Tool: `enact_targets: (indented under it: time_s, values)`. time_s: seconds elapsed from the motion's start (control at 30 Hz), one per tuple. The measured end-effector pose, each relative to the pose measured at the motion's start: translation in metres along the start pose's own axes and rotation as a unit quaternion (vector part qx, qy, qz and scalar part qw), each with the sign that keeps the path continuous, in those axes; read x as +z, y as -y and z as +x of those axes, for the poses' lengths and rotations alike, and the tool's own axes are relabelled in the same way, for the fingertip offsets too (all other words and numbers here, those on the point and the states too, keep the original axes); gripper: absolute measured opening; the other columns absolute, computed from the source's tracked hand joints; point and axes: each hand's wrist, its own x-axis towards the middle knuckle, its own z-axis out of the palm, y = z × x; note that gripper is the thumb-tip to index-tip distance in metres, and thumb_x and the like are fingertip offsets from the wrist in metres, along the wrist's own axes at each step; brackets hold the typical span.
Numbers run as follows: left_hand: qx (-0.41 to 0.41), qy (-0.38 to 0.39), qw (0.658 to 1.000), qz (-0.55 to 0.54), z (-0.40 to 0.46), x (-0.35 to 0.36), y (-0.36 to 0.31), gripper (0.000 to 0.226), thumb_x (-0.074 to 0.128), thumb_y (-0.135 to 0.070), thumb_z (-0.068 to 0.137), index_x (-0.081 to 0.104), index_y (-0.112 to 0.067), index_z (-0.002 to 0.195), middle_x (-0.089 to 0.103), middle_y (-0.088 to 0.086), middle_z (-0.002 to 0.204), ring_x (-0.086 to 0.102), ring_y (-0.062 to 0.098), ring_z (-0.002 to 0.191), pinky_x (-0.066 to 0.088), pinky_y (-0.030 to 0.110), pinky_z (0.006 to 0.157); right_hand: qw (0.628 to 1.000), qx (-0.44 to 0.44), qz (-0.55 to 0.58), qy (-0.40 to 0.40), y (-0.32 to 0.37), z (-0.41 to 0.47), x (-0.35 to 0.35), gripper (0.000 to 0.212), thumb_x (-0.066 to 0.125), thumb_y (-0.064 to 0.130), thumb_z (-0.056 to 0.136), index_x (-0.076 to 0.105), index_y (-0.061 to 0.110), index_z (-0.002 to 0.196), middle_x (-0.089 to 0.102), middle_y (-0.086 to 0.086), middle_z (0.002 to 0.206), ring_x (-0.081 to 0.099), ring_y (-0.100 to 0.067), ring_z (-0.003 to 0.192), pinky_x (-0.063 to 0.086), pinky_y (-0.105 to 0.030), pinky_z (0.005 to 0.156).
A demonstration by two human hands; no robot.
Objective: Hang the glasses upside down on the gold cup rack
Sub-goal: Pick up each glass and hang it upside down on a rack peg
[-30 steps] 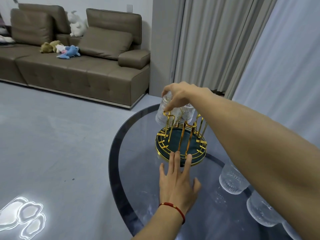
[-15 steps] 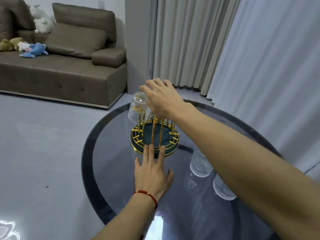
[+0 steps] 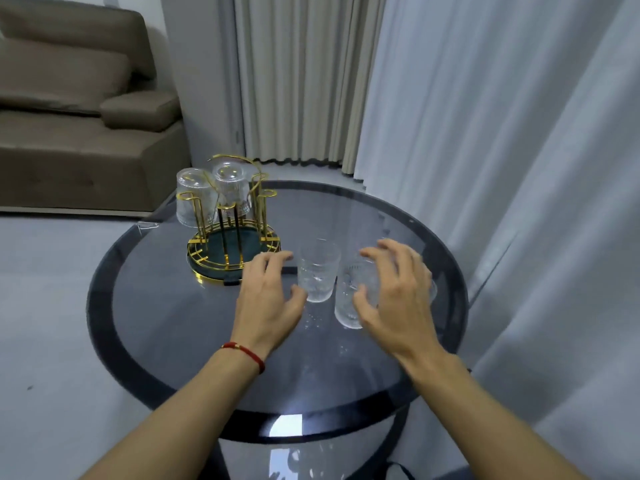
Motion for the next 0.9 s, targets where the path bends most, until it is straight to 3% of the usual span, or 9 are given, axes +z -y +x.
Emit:
enact_targets:
  time_s: [0.07,0.17,0.27,0.33,0.47,0.67,0.77,0.83,0.9]
  values:
    - [-0.003,-0.004,0.999,-0.033,-0.005,-0.001,-0.009,0.045,0.067,-0.010,0.083,0.059,-0.012,0.127,0.059,0.004,0.121,0.050,0.019,0.115,0.044,0.033,0.101,0.992,0.122,-0.001,0.013,-0.018,-0.004,-0.003,0.069,0.075,0.025,0.079,0.051,0.014,0.142,0.040,-0.017,0.150,0.034,-0.037,0.140,0.032,-0.053,0.115]
    - [-0.003,0.011,0.998,-0.062,-0.010,-0.003,-0.020,0.042,0.069,-0.009,0.083,0.060,-0.012,0.124,0.060,0.003,0.118,0.057,0.020,0.111,0.051,0.043,0.099,0.956,0.259,0.118,0.075,-0.042,-0.013,-0.002,0.102,0.081,0.035,0.079,0.019,0.019,0.159,0.024,-0.014,0.161,0.026,-0.031,0.147,0.026,-0.035,0.113]
    - [0.006,0.017,0.998,-0.060,-0.014,-0.003,-0.029,0.038,0.070,-0.010,0.084,0.061,-0.013,0.122,0.062,0.003,0.116,0.059,0.020,0.109,0.054,0.045,0.095,0.908,0.331,0.230,0.113,-0.059,-0.025,0.006,0.118,0.085,0.040,0.078,0.002,0.029,0.161,0.036,-0.008,0.160,0.041,-0.027,0.141,0.033,-0.030,0.102]
    - [0.007,0.004,0.997,-0.074,-0.017,-0.002,-0.037,0.037,0.069,-0.007,0.083,0.062,-0.013,0.119,0.064,0.003,0.112,0.060,0.018,0.105,0.056,0.044,0.091,0.901,0.344,0.247,0.096,-0.069,-0.028,0.009,0.113,0.088,0.040,0.075,0.011,0.030,0.158,0.049,-0.004,0.148,0.053,-0.024,0.126,0.039,-0.028,0.093]
    - [0.018,0.014,0.995,-0.099,-0.022,0.004,-0.052,0.033,0.069,-0.005,0.083,0.064,-0.012,0.115,0.067,0.003,0.108,0.062,0.016,0.098,0.059,0.040,0.083,0.908,0.321,0.265,0.048,-0.076,-0.028,0.008,0.082,0.091,0.043,0.070,0.041,0.038,0.136,0.055,0.029,0.110,0.057,-0.011,0.110,0.037,-0.009,0.073]
    - [0.000,0.090,0.977,-0.192,-0.023,0.006,-0.063,0.031,0.072,-0.022,0.090,0.062,-0.023,0.119,0.066,-0.003,0.109,0.066,0.009,0.093,0.061,0.026,0.076,0.919,0.232,0.306,-0.094,-0.061,-0.014,-0.020,0.077,0.086,0.052,0.069,0.047,0.042,0.134,0.057,0.009,0.133,0.058,-0.006,0.120,0.050,-0.030,0.099]
    - [-0.054,0.204,0.921,-0.329,-0.021,0.003,-0.068,0.057,0.074,-0.046,0.086,0.049,-0.034,0.136,0.061,-0.004,0.125,0.067,0.013,0.105,0.063,0.035,0.078,0.945,0.106,0.308,-0.017,-0.036,-0.012,-0.030,0.087,0.083,0.060,0.068,0.046,0.044,0.144,0.052,0.008,0.133,0.051,0.005,0.121,0.047,-0.010,0.090]
    - [-0.053,0.202,0.909,-0.361,-0.020,-0.003,-0.068,0.071,0.075,-0.057,0.077,0.044,-0.043,0.139,0.061,-0.008,0.126,0.066,0.011,0.111,0.062,0.033,0.082,0.964,0.008,0.264,0.046,-0.016,-0.012,-0.026,0.091,0.085,0.056,0.070,0.044,0.040,0.150,0.049,0.004,0.127,0.054,-0.003,0.115,0.052,-0.015,0.089]
    - [-0.038,0.139,0.935,-0.323,-0.016,-0.013,-0.064,0.071,0.075,-0.061,0.072,0.048,-0.044,0.135,0.062,-0.011,0.124,0.063,0.008,0.112,0.059,0.033,0.084,0.975,-0.066,0.198,0.074,0.003,-0.010,-0.019,0.095,0.086,0.049,0.073,0.040,0.036,0.156,0.047,-0.001,0.125,0.052,-0.013,0.112,0.055,-0.026,0.092]
